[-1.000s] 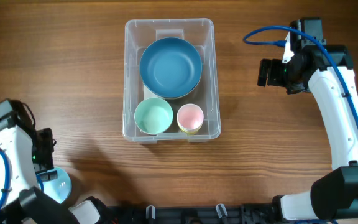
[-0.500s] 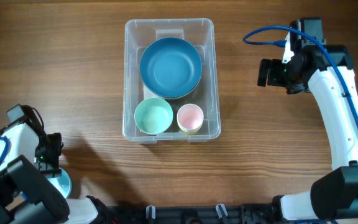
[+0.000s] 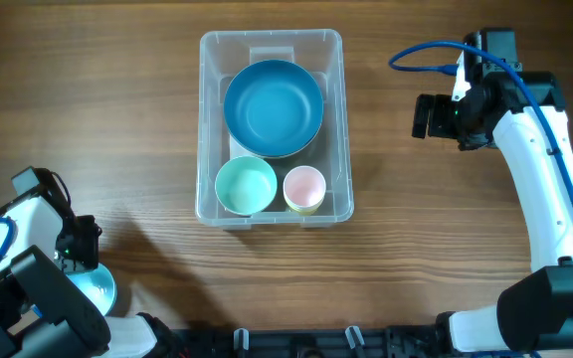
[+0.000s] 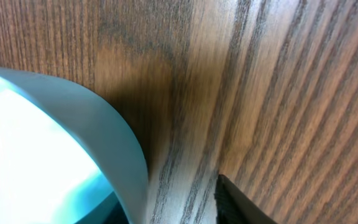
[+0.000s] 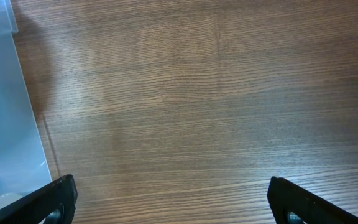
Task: Pack container
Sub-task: 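Grasp the light blue bowl rim with the left gripper, then place the light blue bowl onto the green bowl and release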
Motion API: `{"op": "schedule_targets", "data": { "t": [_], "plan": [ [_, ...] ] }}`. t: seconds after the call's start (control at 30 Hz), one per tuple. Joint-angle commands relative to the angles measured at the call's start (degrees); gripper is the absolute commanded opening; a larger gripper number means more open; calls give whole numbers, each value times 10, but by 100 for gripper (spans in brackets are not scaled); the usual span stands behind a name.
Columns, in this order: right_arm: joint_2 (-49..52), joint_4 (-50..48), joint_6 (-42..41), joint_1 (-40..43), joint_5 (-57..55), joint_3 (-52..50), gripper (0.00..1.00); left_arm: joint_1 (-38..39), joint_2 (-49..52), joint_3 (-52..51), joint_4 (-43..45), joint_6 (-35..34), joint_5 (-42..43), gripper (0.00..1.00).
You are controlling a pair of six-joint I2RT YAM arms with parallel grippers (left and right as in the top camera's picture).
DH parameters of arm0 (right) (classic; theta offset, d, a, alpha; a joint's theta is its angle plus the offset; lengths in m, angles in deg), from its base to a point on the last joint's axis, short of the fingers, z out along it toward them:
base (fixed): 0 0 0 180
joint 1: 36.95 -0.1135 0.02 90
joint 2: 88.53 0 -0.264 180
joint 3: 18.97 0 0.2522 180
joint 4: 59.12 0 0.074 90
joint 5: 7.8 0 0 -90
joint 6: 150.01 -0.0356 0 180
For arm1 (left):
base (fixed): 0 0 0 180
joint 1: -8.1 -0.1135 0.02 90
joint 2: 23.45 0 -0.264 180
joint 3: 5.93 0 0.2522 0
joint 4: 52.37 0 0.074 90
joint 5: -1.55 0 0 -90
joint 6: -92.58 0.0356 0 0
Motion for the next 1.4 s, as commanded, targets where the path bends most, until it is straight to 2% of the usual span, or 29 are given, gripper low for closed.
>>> {"op": "schedule_targets", "data": {
  "t": [0.0,0.13,0.47,0.5,0.53,0.83,1.03,1.17,1.37],
  "plan": [
    [6,1,2,2,7,7,99,-4,4,14,2,1,5,33],
    [6,0,2,2,7,7,99,-4,4,21,7,27,8,24],
    [6,0,2,2,5,7,100,-3,-10,63,9,74,52,22],
    [6,0,2,2,5,7,99,-3,-16,68,8,75,55,16],
    [6,0,2,2,5,7,99,-3,-22,72,8,77,60,5],
    [6,-1,2,2,5,7,100,26,-91,82,-1,91,72,4],
    [6,-2,2,2,5,7,99,134,-152,166,-64,125,72,4],
    [6,-2,2,2,5,7,100,262,-161,315,-143,154,72,4],
    [6,-2,2,2,5,7,100,429,-141,493,-207,227,73,4]
  ]
}}
